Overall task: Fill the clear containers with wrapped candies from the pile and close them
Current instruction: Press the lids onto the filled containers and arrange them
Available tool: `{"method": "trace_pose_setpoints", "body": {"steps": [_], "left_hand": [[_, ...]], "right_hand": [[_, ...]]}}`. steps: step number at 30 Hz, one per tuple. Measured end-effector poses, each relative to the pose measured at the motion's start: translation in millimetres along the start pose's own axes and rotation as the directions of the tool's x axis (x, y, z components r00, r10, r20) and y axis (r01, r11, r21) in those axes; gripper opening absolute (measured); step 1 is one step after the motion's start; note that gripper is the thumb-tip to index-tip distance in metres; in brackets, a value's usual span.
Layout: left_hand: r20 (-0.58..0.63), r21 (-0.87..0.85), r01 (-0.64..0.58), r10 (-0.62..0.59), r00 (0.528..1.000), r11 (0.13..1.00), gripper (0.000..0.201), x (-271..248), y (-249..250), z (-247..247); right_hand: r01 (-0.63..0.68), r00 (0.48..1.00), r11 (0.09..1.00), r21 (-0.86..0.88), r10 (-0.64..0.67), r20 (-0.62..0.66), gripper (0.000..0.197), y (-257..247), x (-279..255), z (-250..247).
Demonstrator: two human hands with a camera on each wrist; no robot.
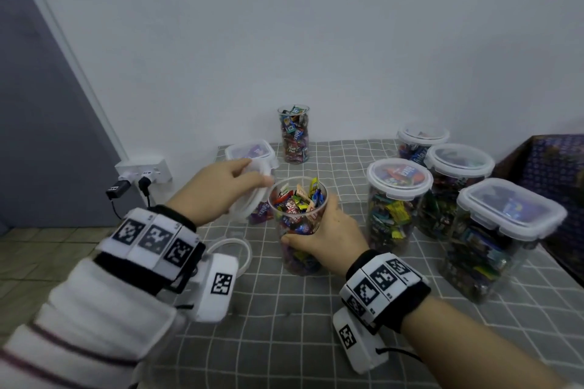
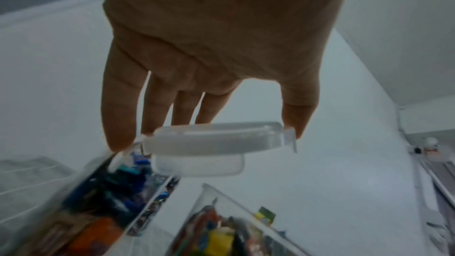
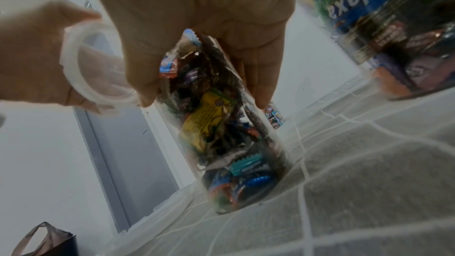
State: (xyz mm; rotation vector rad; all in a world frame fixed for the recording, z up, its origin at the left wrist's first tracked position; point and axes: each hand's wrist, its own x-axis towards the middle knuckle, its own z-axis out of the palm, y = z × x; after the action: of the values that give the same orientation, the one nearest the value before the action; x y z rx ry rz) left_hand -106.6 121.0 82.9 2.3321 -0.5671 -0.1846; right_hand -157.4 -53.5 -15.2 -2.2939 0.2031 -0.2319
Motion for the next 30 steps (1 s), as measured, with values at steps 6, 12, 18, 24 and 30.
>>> {"method": "trace_pose_setpoints", "body": {"steps": [6,12,18,24,30], "left_hand": [[0.072,0.408,-0.028,-0.001,0.997,0.913,0.078,27,30,21],[0.057,0.551,-0.028,-0.004,0.998,0.834,0.048,37,36,36],[0.056,0.631,-0.065,0.038,0.998,0.773,0.052,37,43,42],[0.101,0.675,-0.094,0.035,0.994,0.732,0.06,34,50,45],[0.108,0.711,-0.102,0.035,0.993,0.696,0.063,33,52,45]], "right_hand": [[0.006,1.0,1.0,0.007,-0.005,-0.027,0.066,0,-3,2],[0.009,0.999,1.0,0.015,-0.009,-0.037,0.066,1,-4,3],[0.004,1.0,1.0,0.018,-0.004,-0.022,0.071,1,-3,3],[-0.02,1.0,1.0,-0.008,0.02,-0.018,0.083,3,-1,6],[-0.039,0.999,0.999,-0.009,0.039,0.0,0.081,2,-2,4]]}}
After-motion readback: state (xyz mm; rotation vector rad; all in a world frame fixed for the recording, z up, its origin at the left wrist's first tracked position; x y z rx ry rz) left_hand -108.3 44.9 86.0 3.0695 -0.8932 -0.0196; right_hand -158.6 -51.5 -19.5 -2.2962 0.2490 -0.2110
